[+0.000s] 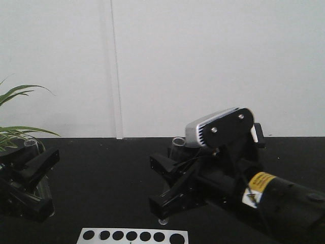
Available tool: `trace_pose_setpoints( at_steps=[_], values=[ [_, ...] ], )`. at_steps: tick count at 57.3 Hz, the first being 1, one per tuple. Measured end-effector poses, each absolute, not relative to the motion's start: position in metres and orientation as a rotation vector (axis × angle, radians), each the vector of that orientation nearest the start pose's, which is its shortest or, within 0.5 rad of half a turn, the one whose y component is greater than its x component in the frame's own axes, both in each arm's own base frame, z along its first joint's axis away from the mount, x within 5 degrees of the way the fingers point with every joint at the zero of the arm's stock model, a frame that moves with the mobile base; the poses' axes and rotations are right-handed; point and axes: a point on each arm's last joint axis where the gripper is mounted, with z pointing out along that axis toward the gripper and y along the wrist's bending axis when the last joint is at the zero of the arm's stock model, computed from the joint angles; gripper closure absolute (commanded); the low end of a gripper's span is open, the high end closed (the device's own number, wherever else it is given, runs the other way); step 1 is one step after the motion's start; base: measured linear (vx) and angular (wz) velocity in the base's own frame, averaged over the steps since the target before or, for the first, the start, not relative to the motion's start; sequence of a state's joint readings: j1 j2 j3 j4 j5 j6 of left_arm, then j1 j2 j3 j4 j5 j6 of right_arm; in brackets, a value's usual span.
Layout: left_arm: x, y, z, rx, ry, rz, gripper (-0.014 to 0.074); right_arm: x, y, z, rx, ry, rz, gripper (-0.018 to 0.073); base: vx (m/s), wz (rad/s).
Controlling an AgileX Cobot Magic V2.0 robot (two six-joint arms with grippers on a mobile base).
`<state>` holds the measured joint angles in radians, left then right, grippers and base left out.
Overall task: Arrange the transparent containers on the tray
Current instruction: 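Grasp the second tube with the right gripper and lift it clear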
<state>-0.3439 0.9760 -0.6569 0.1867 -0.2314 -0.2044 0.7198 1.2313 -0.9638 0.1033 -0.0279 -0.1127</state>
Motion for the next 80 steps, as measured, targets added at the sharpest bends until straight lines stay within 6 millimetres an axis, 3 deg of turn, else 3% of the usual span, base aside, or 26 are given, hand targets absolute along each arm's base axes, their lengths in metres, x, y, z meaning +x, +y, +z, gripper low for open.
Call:
trace_pose_setpoints(
  at_steps=[10,17,25,35,80],
  values=[
    [0.188,-0.068,0.354,0.274,1.623,-0.287,0.0488,0.185,0.136,0.395,-0.579,1.661,0.453,0.0505,0.00,0.00],
    [0.163,-0.057,0.364,0.257,1.638,-0.267,0.0486,0.157,0.096,0.407,-0.494,1.645,0.404,0.0505,0.00,0.00],
    [0.133,-0.044,0.373,0.234,1.637,-0.254,0.0486,0.123,0.070,0.409,-0.443,1.577,0.388,0.0502,0.00,0.00],
    [0.114,-0.037,0.381,0.220,1.595,-0.256,0.0486,0.112,0.063,0.395,-0.447,1.597,0.383,0.0502,0.00,0.00],
    [0.113,-0.036,0.378,0.218,1.629,-0.250,0.0486,0.112,0.064,0.393,-0.450,1.607,0.382,0.0502,0.00,0.00]
  ],
)
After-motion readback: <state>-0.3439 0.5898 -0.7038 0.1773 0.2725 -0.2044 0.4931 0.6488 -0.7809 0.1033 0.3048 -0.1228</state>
